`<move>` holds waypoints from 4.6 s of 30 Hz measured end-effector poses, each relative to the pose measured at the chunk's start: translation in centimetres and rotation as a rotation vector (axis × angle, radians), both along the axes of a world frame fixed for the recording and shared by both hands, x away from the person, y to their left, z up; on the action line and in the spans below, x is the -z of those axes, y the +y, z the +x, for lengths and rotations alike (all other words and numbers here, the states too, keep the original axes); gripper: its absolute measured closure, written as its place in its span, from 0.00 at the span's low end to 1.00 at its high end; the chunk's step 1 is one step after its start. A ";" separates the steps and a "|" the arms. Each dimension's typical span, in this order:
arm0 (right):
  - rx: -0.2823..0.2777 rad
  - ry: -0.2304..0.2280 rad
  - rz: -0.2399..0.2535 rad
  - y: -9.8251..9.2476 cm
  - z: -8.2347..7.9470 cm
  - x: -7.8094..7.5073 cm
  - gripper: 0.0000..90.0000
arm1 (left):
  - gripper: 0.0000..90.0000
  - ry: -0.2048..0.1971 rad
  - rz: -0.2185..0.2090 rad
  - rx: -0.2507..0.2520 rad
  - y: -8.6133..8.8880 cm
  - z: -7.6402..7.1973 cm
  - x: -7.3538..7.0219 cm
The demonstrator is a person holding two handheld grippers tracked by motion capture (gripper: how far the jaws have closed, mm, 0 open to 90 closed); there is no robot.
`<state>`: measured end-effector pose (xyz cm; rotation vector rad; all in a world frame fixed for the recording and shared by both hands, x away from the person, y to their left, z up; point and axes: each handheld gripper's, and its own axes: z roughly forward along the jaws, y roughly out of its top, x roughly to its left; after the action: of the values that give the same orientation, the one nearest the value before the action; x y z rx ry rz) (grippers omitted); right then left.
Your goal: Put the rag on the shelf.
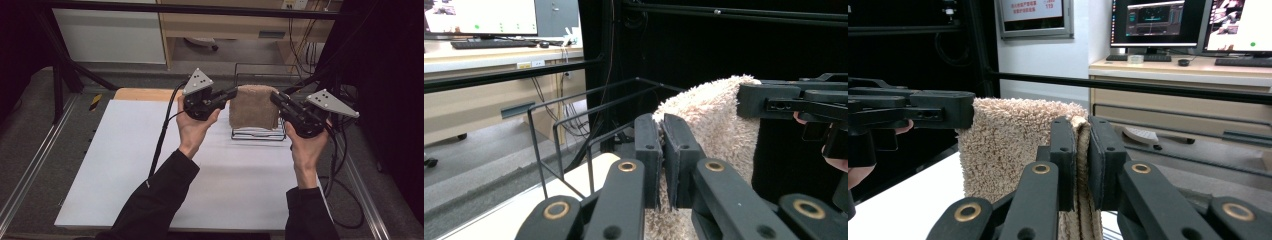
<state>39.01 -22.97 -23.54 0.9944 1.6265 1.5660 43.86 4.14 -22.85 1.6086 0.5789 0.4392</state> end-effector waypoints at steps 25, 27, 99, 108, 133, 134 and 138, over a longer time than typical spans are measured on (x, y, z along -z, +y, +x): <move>0.074 -0.056 0.009 -2.2 2.4 -3.2 0.92 | 0.95 -0.033 -0.037 0.003 -3.0 3.2 -3.3; 0.079 -0.057 0.007 -2.3 2.6 -3.4 0.92 | 0.95 -0.035 -0.038 0.002 -3.2 3.5 -3.4; 0.108 -0.028 -0.027 -3.9 10.3 -2.2 0.92 | 0.95 -0.046 0.086 -0.028 -5.5 10.0 -2.9; 0.099 -0.006 -0.021 -4.3 9.6 -1.0 0.91 | 0.95 -0.048 0.116 -0.002 -5.6 9.2 -2.1; 0.063 0.032 -0.049 -4.9 7.4 -0.2 0.90 | 0.94 -0.024 0.155 0.060 -5.4 7.2 -1.1; 0.062 0.033 -0.050 -5.0 7.3 -0.1 0.90 | 0.94 -0.022 0.157 0.063 -5.4 7.1 -1.0; 0.051 0.042 -0.054 -5.1 6.9 0.2 0.89 | 0.94 -0.017 0.157 0.081 -5.3 6.6 -0.5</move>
<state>45.91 -28.10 -23.79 1.0376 1.6503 1.4691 50.47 -1.20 -22.30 1.7694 0.4740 0.4467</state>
